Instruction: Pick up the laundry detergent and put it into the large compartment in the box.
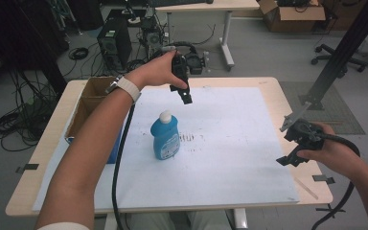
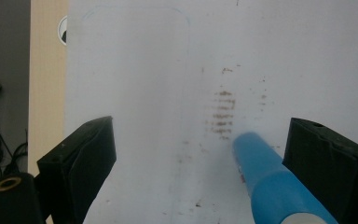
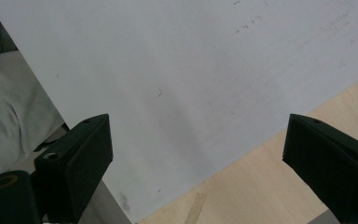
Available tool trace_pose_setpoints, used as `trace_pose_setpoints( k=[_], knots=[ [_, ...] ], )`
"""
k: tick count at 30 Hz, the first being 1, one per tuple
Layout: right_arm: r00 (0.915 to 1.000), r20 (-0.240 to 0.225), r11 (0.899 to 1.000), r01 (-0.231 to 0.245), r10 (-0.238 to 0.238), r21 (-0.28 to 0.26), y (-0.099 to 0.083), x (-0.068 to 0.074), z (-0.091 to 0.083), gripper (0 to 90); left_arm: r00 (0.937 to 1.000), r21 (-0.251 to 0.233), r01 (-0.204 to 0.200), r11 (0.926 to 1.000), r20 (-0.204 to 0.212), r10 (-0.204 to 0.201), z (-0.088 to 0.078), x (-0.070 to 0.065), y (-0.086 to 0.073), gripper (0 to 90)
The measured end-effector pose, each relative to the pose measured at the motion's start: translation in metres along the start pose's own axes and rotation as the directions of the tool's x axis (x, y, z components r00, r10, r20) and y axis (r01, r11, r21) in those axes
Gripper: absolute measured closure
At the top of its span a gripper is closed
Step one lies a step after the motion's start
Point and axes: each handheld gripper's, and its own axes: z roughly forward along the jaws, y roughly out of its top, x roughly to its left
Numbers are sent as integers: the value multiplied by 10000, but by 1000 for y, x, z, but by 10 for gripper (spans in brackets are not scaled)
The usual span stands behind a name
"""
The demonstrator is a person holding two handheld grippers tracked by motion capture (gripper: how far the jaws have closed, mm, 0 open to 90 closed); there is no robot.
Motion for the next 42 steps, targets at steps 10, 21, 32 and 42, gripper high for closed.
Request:
trace_pose_setpoints(
  k=[10,21,32,42],
  knots=[
    [10000,61,10000,69,-69,-71,-1,1,-4,88,9996,-243,274,9993,-88,-276,-8,-3,3,85],
    [9998,133,9998,178,-176,-116,-1,5,-5,99,9944,-384,1025,9940,-228,-1034,-24,-11,4,78],
    [9994,129,9994,325,-323,-152,4,5,-3,99,9757,27,2075,9782,-723,-2067,-40,-23,5,80],
    [9995,140,9994,300,-298,-156,4,6,-4,99,9520,-226,3051,9520,-189,-3056,-49,-27,2,79]
  ],
)
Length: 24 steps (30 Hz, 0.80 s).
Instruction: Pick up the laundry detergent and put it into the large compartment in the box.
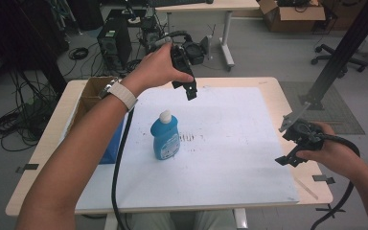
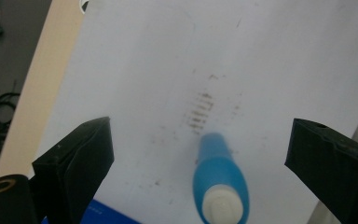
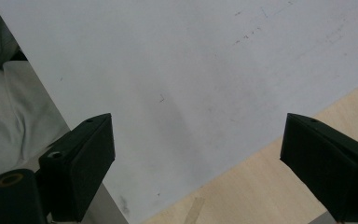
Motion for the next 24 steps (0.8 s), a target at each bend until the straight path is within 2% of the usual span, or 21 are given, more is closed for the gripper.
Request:
trace_pose_setpoints(
  k=[4,9,12,15,19,21,22,23,24],
  knots=[
    [10000,-3,10000,22,-22,7,0,0,0,99,9990,33,397,9992,-187,-396,0,-3,-4,79],
    [10000,27,10000,63,-63,-18,3,1,0,99,9916,-261,1262,9917,-266,-1269,-4,-5,-12,80],
    [10000,25,10000,87,-87,-39,3,2,0,99,9830,-326,1812,9829,-254,-1821,-6,-7,-16,77],
    [9999,35,9999,94,-94,-62,3,3,0,99,9758,-208,2168,9760,-234,-2172,-6,-10,-19,77],
    [9999,20,9999,119,-119,-98,3,3,0,99,9693,-5,2459,9693,2,-2459,-5,-13,-23,77],
    [9999,14,9999,120,-120,-105,3,4,0,99,9611,158,2760,9610,-68,-2760,-2,-14,-26,77],
    [9999,18,9999,116,-116,-99,3,5,0,99,9585,205,2850,9583,-87,-2848,-2,-14,-27,78],
    [9999,18,9999,116,-116,-99,3,5,0,99,9585,205,2850,9583,-87,-2848,-2,-14,-27,79],
    [9999,25,9999,130,-130,-109,3,5,-1,99,9520,256,3059,9517,-130,-3057,-2,-15,-30,80]
  ],
)
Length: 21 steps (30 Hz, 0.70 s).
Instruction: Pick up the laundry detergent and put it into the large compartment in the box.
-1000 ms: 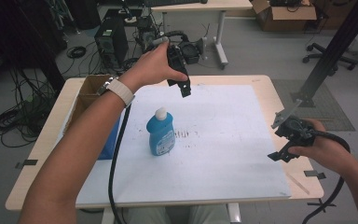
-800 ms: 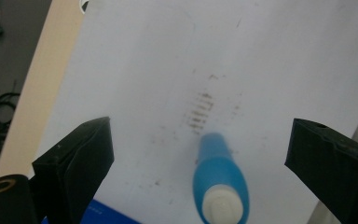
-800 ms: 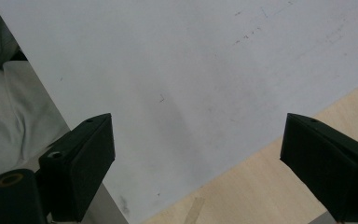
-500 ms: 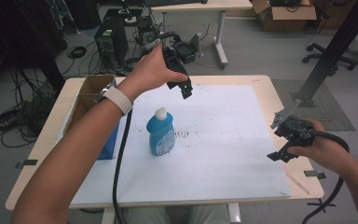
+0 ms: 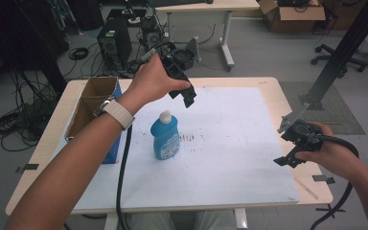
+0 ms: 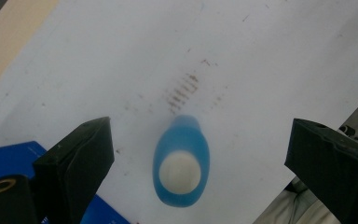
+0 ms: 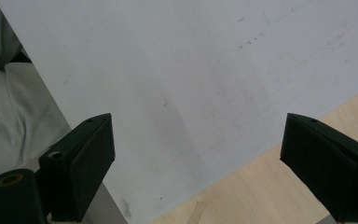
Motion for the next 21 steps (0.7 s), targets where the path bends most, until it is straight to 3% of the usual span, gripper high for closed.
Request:
trace_pose_setpoints(
  k=[6,13,21],
  knots=[
    [10000,17,10000,1,-1,-37,-1,1,0,99,9986,48,432,9991,-315,-430,2,1,-8,75],
    [10000,-21,10000,60,-60,-58,1,3,1,99,9998,388,168,9991,-87,-165,12,1,-14,76],
    [10000,-45,10000,32,-32,-41,0,3,2,99,9998,512,177,9985,12,-178,23,3,-20,75]
  ],
)
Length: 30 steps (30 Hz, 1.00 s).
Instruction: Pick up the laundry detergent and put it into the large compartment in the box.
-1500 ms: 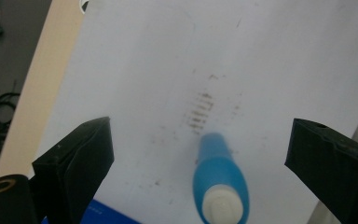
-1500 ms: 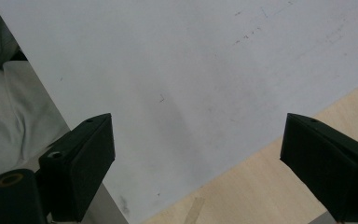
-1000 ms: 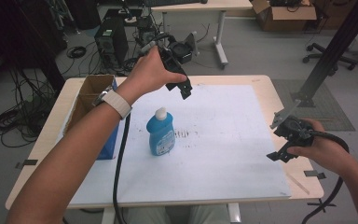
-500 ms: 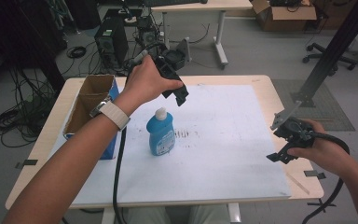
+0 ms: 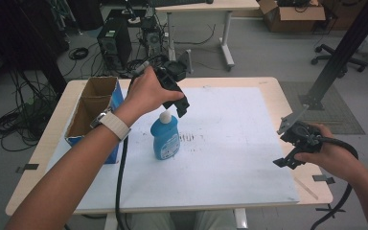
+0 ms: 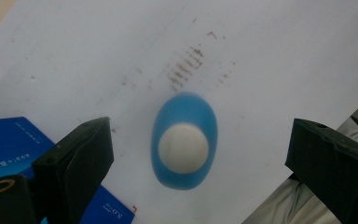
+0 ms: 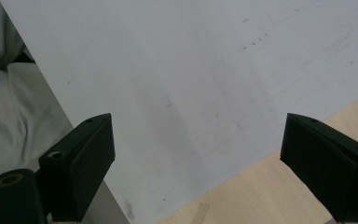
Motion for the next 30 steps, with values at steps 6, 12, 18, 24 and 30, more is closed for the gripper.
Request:
trace_pose_setpoints(
  k=[6,12,18,24,30],
  knots=[
    [10000,-17,10000,-19,19,23,0,0,1,99,9999,82,20,10000,135,-21,11,1,-4,75],
    [10000,-40,10000,-17,17,21,-1,0,2,99,9999,190,45,9998,164,-48,21,1,-7,75],
    [10000,-43,10000,-25,25,33,-1,1,2,99,9999,189,115,9998,105,-117,27,4,-10,72],
    [10000,-44,10000,-35,35,41,-1,1,2,99,9998,202,-67,9998,181,63,34,6,-12,72],
    [10000,-53,10000,-52,52,58,0,1,3,99,9995,269,-163,9995,264,156,42,7,-15,72]
  ],
)
